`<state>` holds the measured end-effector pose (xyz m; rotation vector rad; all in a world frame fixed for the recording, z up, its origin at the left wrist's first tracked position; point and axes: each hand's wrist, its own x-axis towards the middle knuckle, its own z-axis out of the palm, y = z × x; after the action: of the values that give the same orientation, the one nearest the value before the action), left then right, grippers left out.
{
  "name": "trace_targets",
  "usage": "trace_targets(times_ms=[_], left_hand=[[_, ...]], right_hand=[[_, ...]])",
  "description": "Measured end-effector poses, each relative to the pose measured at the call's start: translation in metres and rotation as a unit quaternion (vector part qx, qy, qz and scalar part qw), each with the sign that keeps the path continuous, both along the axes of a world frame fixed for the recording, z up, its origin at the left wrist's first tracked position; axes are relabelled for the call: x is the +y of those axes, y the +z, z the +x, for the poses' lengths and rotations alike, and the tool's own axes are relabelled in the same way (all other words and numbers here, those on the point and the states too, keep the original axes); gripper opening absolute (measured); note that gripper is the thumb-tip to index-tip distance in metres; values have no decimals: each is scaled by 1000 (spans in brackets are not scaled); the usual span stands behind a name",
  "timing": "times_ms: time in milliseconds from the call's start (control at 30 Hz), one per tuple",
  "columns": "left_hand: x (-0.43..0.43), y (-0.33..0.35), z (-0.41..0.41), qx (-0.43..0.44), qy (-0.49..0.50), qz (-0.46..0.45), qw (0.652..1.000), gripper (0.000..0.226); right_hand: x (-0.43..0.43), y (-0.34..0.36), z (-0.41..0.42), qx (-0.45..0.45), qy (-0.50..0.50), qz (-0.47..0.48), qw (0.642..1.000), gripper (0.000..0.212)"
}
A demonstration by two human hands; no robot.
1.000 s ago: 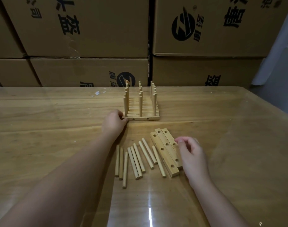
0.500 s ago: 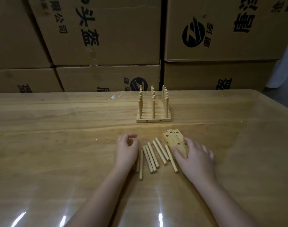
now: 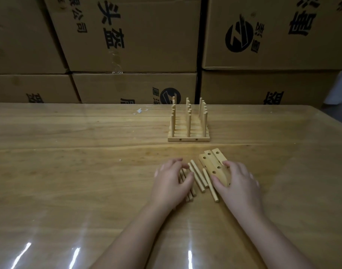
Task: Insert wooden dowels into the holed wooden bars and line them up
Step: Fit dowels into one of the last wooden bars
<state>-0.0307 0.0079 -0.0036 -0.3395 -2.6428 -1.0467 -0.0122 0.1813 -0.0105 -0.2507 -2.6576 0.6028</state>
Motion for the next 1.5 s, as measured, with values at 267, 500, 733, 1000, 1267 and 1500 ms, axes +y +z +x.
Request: trace_targets(times_ms=[267, 500, 733, 1000, 1267, 1500], left_hand=[[3, 2, 5, 33, -171, 5, 985, 16], [-2, 7, 2, -82, -145, 159, 973, 15], [-1, 7, 2, -98, -152, 131, 975, 13], [1, 5, 0, -88, -139, 156, 974, 18], [-2, 5, -6, -120, -147, 275, 943, 14], [-11, 10, -9, -164, -134, 428, 879, 31]], right_hand=[[8, 2, -2, 55, -5, -161, 985, 33], [20, 14, -6, 121, -29, -525, 842, 20], [23, 28, -3, 51, 39, -777, 627, 21], [-12, 22, 7, -41, 168, -604, 778, 19], [-19, 20, 16, 16, 264, -350, 899, 31], [-21, 14, 17, 47, 272, -122, 953, 60]])
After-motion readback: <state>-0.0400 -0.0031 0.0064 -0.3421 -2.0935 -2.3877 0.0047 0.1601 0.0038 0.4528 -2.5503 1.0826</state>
